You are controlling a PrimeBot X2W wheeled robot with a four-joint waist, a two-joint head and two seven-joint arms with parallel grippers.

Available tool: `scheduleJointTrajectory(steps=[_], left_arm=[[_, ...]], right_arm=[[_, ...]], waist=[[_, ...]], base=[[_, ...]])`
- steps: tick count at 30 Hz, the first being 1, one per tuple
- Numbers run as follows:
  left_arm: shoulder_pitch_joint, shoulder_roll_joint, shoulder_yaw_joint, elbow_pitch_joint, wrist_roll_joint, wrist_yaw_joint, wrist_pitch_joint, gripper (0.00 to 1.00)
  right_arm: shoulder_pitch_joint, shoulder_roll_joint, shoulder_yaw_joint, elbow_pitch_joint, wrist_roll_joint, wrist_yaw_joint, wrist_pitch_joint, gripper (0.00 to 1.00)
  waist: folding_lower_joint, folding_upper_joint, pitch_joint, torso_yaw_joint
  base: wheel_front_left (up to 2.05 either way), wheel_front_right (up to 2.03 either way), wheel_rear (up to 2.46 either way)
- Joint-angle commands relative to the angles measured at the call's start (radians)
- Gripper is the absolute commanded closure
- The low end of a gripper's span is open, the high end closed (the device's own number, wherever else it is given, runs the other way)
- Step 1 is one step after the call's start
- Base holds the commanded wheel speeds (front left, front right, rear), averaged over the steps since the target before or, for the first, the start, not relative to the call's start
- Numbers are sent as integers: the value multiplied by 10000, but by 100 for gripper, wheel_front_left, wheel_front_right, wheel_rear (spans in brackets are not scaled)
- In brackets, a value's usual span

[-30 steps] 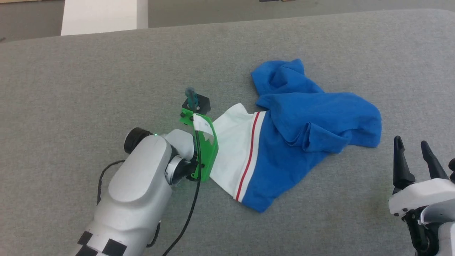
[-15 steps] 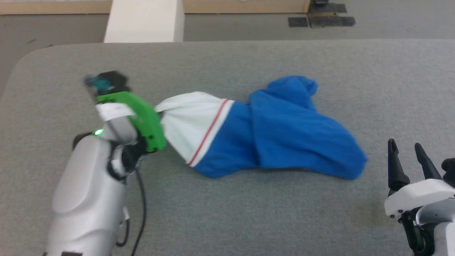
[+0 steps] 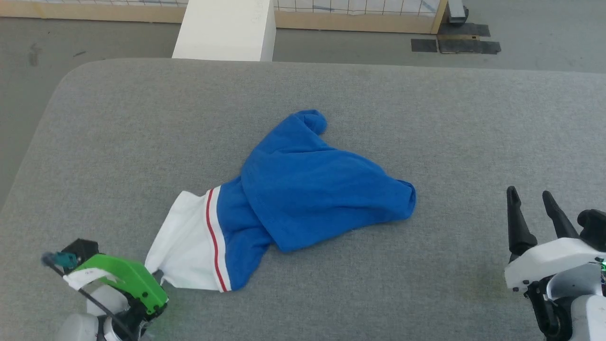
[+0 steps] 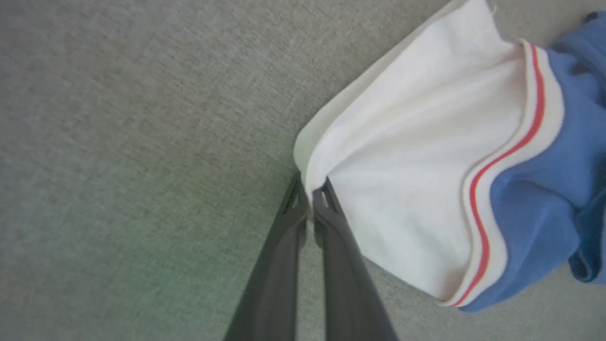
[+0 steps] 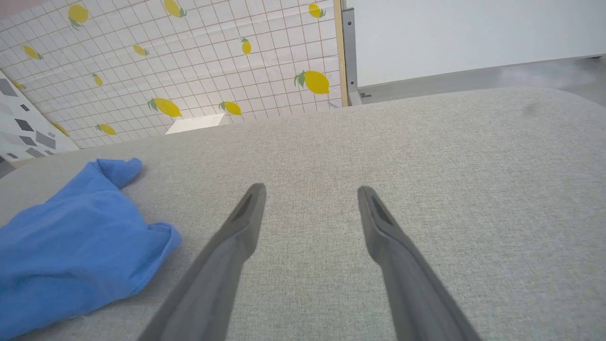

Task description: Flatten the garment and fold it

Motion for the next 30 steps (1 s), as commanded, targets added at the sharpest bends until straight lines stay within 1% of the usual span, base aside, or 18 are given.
scheduleJointTrajectory(steps=[1, 2, 3, 5, 8, 12, 15, 17, 20, 23, 27, 29, 30], left_arm=[[248, -173, -39, 23, -114, -1, 4, 100], [316, -227, -42, -16, -141, -27, -54, 58], [345, -296, 9, -100, -183, -75, -230, 0], [295, -279, 74, -270, -166, -224, -550, 0], [163, -118, 222, -754, 97, -585, -1539, 0], [267, 237, 375, -1427, 959, -980, -3439, 0], [613, 413, 259, -1738, 1709, -1417, -5060, 0], [882, 431, 166, -1801, 2173, -1583, -6102, 0], [1256, 287, -30, -1693, 2611, -1687, -7179, 0], [1448, 82, -294, -1516, 2864, -1780, -7731, 0], [1446, -29, -560, -1375, 3163, -1810, -7966, 0], [1396, -75, -613, -1312, 3192, -1846, -8026, 0], [1322, -93, -637, -1300, 3242, -1877, -8087, 0]], right_arm=[[-70, 3, 18, 23, -14, -11, 19, 0], [-68, 3, 27, 39, -17, -11, 21, 0], [-61, 3, 44, 59, -20, -11, 19, 0], [-60, 3, 61, 94, -22, -11, 12, 0], [-82, 3, 106, 149, -26, -11, 2, 0], [-66, 3, 193, 230, 14, -11, -63, 0], [-8, 3, 242, 271, 32, -11, -104, 0], [41, 3, 265, 284, 43, -11, -110, 0], [136, 3, 333, 294, 23, -11, -66, 0], [226, 3, 399, 251, -41, -11, 87, 0], [199, -43, 633, 126, -209, -11, 401, 0], [113, -107, 907, 63, -256, -11, 673, 0], [-40, -252, 1327, 41, -323, -11, 1137, 0]], waist=[[0, 0, 26, 43], [0, 0, 23, 58], [0, 0, 13, 73], [0, 0, -29, 104], [0, 0, -129, 123], [0, 0, -313, 104], [0, 0, -430, 96], [0, 0, -480, 93], [0, 0, -540, 115], [0, 0, -551, 186], [0, 0, -537, 286], [0, 0, -519, 329], [0, 0, -473, 365]], base=[[0, 0, 0], [0, 0, 0], [0, 0, 0], [0, 0, 0], [0, 0, 0], [0, 0, 0], [0, 0, 0], [0, 0, 0], [0, 0, 0], [0, 0, 0], [0, 0, 0], [0, 0, 0], [0, 0, 0]])
